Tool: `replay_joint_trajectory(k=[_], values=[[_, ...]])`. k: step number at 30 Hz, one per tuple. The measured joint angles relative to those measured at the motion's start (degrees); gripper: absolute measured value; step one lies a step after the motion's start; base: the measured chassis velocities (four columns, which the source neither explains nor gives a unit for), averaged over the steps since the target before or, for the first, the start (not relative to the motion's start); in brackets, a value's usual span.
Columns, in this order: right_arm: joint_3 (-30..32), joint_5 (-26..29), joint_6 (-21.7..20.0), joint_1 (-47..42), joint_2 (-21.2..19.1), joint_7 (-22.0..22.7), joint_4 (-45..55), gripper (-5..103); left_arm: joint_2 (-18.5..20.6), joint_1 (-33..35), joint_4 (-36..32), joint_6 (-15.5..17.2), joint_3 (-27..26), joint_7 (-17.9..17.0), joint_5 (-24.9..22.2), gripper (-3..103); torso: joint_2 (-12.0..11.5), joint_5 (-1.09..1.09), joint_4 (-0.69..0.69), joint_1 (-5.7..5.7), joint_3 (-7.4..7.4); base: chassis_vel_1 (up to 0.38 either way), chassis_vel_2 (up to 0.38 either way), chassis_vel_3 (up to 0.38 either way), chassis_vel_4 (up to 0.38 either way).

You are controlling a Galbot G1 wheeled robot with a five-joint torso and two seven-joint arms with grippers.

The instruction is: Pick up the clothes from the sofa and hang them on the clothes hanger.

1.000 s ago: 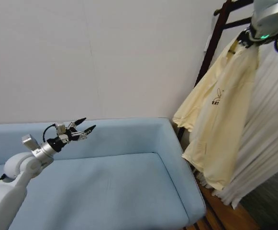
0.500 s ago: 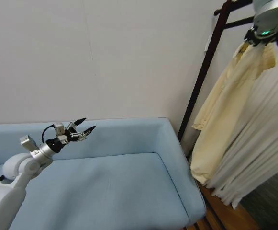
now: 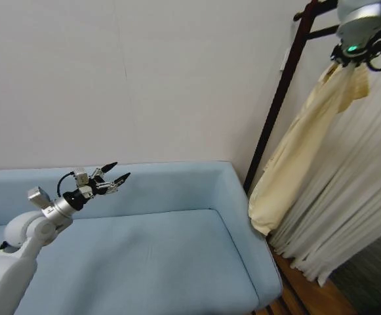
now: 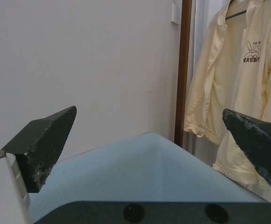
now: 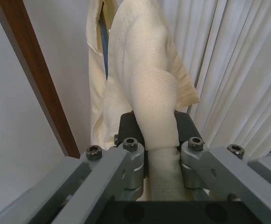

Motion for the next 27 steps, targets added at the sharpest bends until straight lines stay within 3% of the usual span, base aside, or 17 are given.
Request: replay_joint_trajectory(k=[27], values=[[3.4, -4.0, -0.2, -5.1, -1.1, -1.1, -3.3, 9, -1.5, 0.3, 1.2, -0.4, 0.6, 1.1, 1.9, 100, 0.0, 0.0, 0.0, 0.0, 0.0, 0.0, 0.0, 0.0, 0.0]])
